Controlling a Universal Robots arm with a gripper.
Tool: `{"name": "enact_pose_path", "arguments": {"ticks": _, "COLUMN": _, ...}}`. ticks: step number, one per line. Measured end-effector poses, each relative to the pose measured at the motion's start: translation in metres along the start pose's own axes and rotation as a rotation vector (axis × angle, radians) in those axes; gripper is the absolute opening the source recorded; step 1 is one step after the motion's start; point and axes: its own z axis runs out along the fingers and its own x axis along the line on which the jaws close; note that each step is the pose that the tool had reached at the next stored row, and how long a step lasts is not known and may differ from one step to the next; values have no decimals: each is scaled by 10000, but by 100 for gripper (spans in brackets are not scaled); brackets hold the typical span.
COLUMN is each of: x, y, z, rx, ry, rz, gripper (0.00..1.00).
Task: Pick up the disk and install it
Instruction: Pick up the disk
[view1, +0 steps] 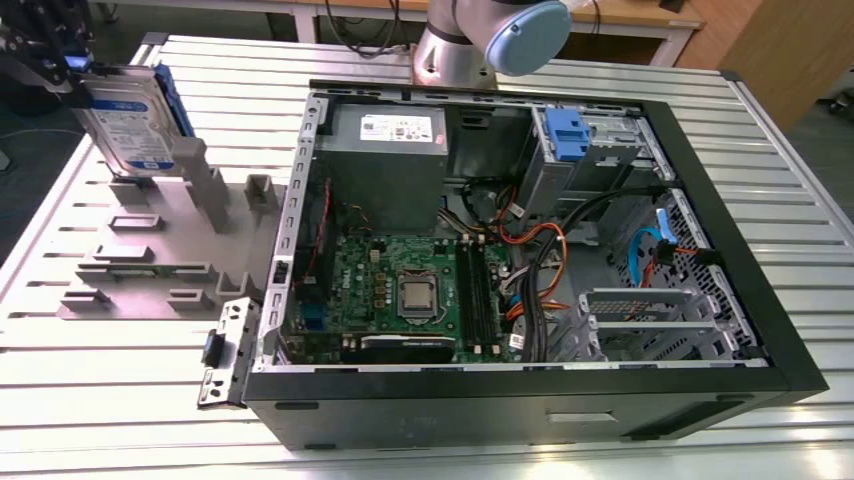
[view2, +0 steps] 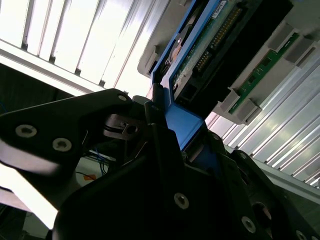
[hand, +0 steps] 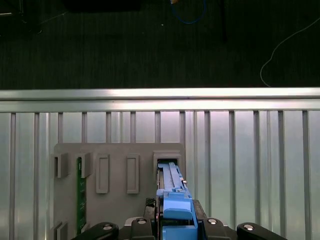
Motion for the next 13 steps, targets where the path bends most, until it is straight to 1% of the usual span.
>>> {"name": "enact_pose_path", "arguments": {"ticks": 13, "x": 0, "y": 0, "z": -29, "rx": 0, "ry": 0, "rz": 0, "gripper": 36}}
